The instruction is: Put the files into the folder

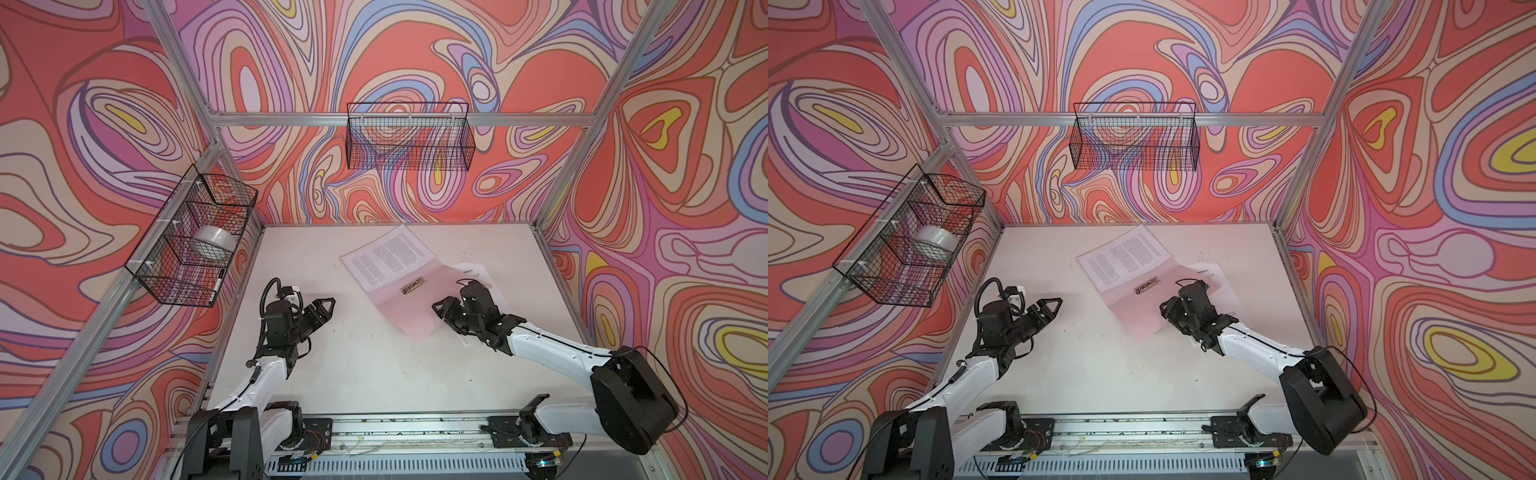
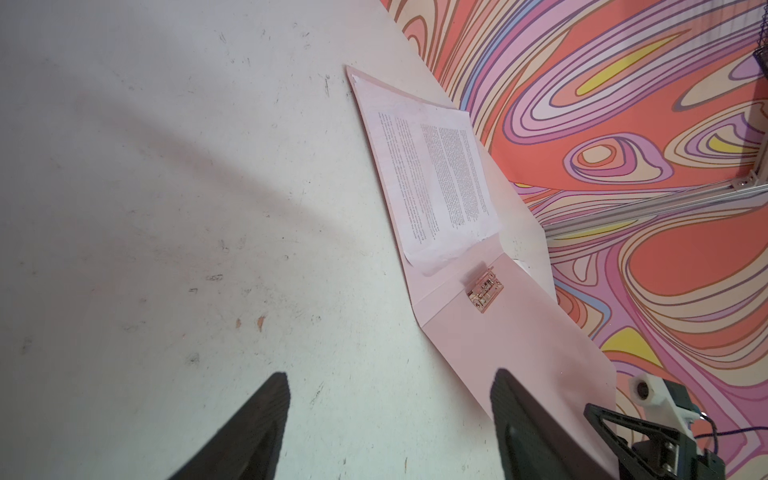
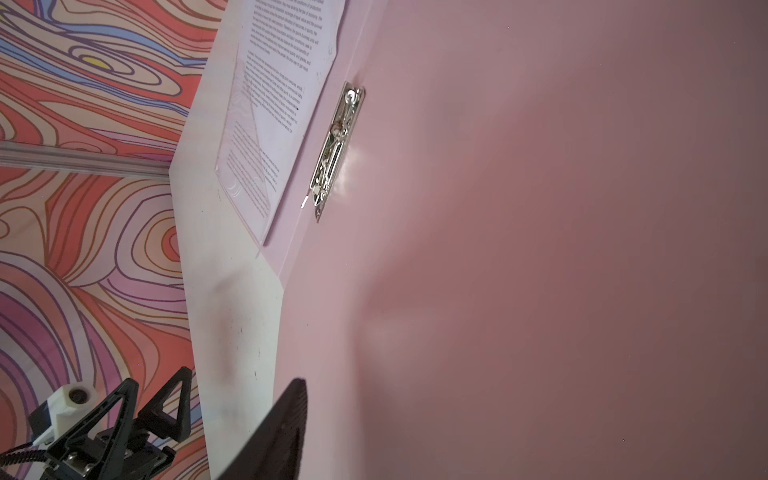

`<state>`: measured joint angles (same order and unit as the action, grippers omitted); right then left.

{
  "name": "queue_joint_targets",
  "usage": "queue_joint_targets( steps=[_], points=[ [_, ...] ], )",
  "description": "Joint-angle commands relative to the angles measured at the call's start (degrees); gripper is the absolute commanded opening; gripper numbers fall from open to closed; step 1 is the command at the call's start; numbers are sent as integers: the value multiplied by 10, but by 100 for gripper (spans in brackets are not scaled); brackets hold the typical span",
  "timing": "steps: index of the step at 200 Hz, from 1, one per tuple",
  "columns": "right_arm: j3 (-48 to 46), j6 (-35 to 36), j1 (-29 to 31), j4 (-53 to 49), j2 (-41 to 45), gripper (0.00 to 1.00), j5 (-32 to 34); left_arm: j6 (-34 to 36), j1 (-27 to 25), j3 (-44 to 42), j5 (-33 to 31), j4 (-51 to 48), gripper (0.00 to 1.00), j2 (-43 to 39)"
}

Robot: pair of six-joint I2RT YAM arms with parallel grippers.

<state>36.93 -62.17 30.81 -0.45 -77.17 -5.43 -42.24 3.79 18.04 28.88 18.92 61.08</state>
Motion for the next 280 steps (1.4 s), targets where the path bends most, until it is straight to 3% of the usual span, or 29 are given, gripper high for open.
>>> queue_joint_targets(
  steps=[1,37,71,113,168,209,221,233,256,280],
  points=[
    [-7,-6,-3,31,-16,47,-23,5,-2,-1,-2,-14,77,-19],
    [-3,6,-4,27,-20,32,-35,9,-2,-2,-11,-31,77,-42],
    [4,40,-11,7,-20,0,-59,11,-2,-1,-14,-33,77,-43],
    [24,125,-19,-13,-29,0,-143,20,-2,4,-22,-42,77,-51],
    [125,320,-50,-212,-90,0,-266,48,-1,15,-58,-87,79,-80],
    [142,395,-111,-300,-102,0,-214,56,-2,20,-65,-93,80,-79],
    [164,408,-119,-325,-109,25,-167,58,-1,21,-68,-94,80,-76],
    [200,419,-123,-358,-115,38,-111,61,-1,27,-75,-100,81,-75],
    [285,423,-125,-387,-121,47,-39,66,-1,35,-90,-102,82,-71],
    [392,422,-124,-432,-152,48,47,72,0,42,-111,-102,83,-58]
  ],
)
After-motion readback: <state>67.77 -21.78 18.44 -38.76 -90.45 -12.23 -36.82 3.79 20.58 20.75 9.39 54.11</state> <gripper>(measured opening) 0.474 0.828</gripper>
